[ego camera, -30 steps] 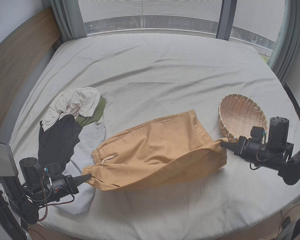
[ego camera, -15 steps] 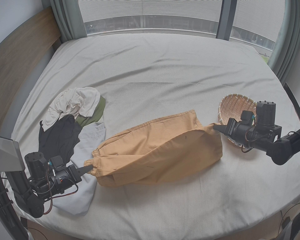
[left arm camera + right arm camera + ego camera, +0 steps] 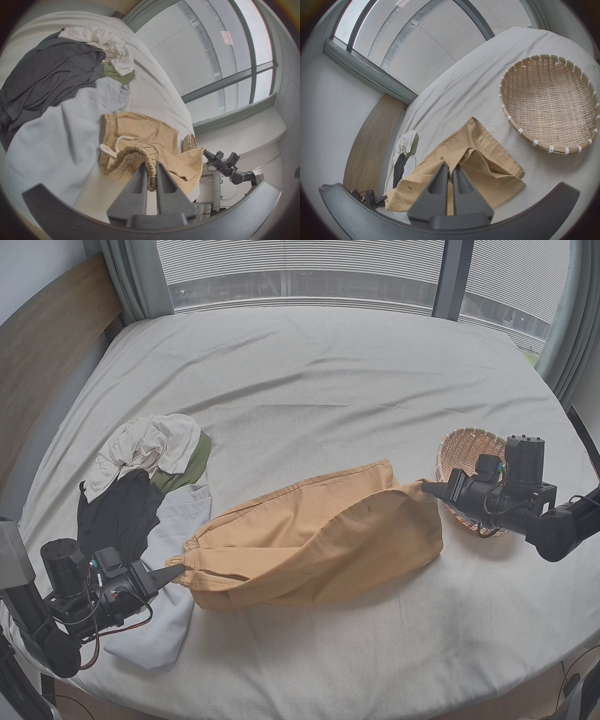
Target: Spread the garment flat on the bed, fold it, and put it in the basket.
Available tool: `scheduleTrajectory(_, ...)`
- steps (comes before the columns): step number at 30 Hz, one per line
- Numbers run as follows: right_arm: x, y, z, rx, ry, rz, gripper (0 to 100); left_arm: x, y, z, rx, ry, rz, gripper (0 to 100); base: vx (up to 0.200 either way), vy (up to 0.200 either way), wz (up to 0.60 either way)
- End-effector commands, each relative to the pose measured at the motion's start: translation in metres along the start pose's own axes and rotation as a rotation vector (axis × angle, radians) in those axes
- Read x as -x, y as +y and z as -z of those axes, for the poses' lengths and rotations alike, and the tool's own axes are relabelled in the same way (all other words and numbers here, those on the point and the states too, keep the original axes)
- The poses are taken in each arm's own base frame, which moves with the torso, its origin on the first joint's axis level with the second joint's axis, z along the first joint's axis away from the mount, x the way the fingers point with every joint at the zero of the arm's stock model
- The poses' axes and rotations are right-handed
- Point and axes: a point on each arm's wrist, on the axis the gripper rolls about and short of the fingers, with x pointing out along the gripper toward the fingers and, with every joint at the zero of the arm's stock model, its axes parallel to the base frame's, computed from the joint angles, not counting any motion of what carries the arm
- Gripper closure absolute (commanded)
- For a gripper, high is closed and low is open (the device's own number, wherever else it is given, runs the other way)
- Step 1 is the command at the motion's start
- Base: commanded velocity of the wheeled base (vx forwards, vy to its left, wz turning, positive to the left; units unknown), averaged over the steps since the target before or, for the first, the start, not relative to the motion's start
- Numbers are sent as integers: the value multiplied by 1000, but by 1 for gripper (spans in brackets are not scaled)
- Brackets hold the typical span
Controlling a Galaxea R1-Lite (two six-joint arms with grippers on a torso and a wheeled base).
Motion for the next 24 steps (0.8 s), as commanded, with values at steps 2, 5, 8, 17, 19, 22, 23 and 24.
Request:
scheduleTrajectory(2, 0, -1, 1, -5, 13, 10, 100, 10, -10, -2, -2, -2, 4, 100, 0, 0, 0)
scheduleTrajectory(5, 0, -1, 1, -2, 13, 10, 100, 10, -9, -3, 8, 8, -10, 100, 0, 0, 0)
scheduleTrajectory(8, -1, -1, -2, -4, 5, 9, 100, 5, -9, -5, 8, 10, -11, 100, 0, 0, 0)
scheduleTrajectory(17, -15, -3, -11, -1, -18, 2, 100, -3, -10, -12, 3, 3, -1, 100, 0, 0, 0)
scheduleTrajectory(19, -13, -2, -13, 0, -25, -1, 100, -2, -10, -11, 5, 6, -4, 100, 0, 0, 0)
scheduleTrajectory(22, 4, 9, -18, 9, -49, -20, 100, -1, -11, -10, 1, 2, -2, 100, 0, 0, 0)
scheduleTrajectory(23, 14, 13, -17, 10, -50, -24, 100, 0, -11, -11, 0, -3, -3, 100, 0, 0, 0)
scheduleTrajectory(24, 20, 16, -17, 12, -48, -27, 100, 0, -11, -10, -1, -5, -6, 100, 0, 0, 0)
